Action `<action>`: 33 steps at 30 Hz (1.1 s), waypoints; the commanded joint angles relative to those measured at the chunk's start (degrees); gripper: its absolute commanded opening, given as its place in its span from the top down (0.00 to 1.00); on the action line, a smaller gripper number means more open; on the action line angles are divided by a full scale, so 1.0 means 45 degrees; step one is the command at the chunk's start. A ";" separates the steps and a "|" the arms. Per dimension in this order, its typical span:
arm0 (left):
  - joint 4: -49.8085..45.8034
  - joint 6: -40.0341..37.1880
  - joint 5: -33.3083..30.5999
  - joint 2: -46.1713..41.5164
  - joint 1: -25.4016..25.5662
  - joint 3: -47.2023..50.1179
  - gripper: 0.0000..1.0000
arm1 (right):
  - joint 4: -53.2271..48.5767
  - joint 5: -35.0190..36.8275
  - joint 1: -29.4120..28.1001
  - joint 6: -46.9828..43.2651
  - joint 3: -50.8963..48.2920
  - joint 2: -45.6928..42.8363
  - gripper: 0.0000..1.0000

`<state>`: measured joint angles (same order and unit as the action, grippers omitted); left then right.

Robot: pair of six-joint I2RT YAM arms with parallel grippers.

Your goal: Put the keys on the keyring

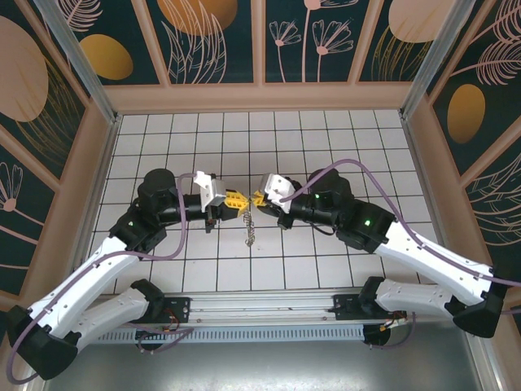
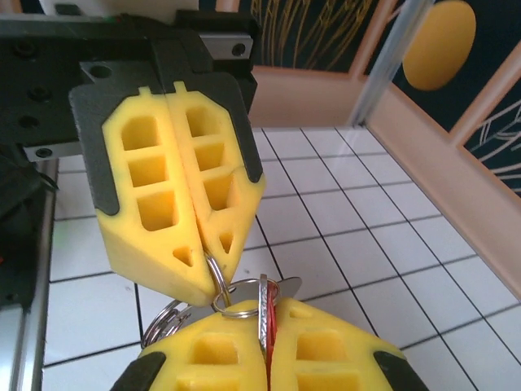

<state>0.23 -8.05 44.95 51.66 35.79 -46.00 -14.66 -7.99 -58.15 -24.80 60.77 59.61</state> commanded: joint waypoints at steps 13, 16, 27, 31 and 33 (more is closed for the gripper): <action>0.0030 0.0167 -0.0034 0.0056 0.0037 0.0494 1.00 | -0.1947 0.3292 -0.0232 -0.0895 0.1941 0.0933 1.00; 0.0006 0.0132 -0.0143 0.0080 0.0048 0.0457 1.00 | -0.2053 0.3341 -0.0251 -0.0969 0.2017 0.0922 1.00; 0.0397 0.0499 -0.0414 0.0761 0.0039 0.0370 0.82 | -0.2444 0.3621 -0.0234 -0.1356 0.2550 0.1185 1.00; 0.0590 0.0605 -0.0560 0.0707 0.0037 0.0585 0.75 | -0.2786 0.3970 -0.0230 -0.1371 0.2582 0.1359 1.00; 0.0717 0.0681 -0.0588 0.0670 0.0035 0.0708 0.74 | -0.2880 0.3981 -0.0229 -0.1344 0.2652 0.1426 1.00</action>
<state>1.98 -5.85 41.91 55.07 35.79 -43.94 -27.49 7.68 -59.33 -30.15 70.15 65.54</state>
